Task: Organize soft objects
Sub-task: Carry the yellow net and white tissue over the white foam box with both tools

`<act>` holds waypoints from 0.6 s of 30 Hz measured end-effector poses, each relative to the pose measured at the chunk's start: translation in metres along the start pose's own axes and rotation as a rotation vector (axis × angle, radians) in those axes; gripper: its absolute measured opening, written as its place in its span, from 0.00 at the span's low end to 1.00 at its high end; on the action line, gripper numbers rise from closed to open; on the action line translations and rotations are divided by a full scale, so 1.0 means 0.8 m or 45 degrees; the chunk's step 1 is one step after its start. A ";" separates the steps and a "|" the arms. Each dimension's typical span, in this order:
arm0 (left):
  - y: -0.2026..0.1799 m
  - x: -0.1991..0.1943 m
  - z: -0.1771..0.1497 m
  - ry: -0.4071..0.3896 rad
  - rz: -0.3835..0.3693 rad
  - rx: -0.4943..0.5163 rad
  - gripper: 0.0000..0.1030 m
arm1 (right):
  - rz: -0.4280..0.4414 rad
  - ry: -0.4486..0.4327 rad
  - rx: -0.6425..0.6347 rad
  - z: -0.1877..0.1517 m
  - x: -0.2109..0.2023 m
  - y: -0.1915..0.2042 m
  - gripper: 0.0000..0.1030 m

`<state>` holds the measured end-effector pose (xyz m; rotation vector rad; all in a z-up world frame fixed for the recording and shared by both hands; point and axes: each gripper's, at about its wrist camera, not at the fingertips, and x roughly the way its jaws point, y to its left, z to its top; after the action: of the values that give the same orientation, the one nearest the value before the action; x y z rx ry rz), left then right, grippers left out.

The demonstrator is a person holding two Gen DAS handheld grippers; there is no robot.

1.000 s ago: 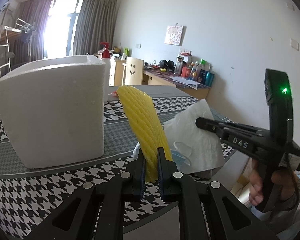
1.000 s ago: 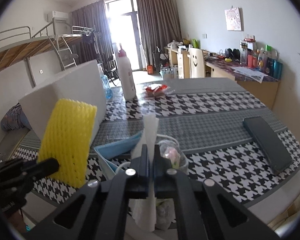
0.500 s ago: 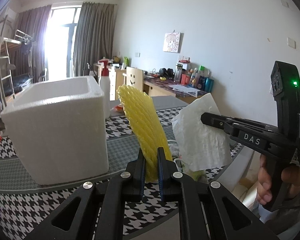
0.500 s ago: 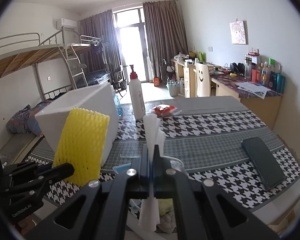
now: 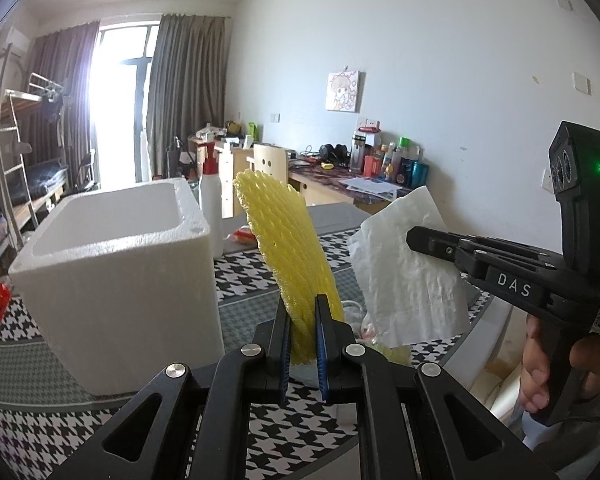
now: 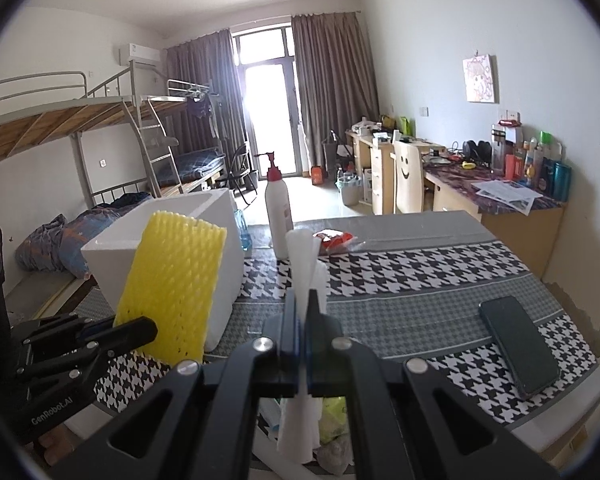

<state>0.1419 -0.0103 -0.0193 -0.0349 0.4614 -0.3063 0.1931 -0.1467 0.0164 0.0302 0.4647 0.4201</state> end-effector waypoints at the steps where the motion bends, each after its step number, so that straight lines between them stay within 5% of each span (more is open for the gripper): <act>1: -0.001 -0.001 0.000 -0.004 -0.002 0.008 0.11 | 0.002 -0.004 -0.001 0.002 0.000 0.000 0.04; 18: 0.006 -0.002 0.030 -0.062 0.031 0.036 0.11 | 0.027 -0.063 -0.032 0.029 0.002 0.004 0.04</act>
<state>0.1526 -0.0064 0.0025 -0.0091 0.4086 -0.2875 0.2034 -0.1414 0.0368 0.0208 0.4103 0.4450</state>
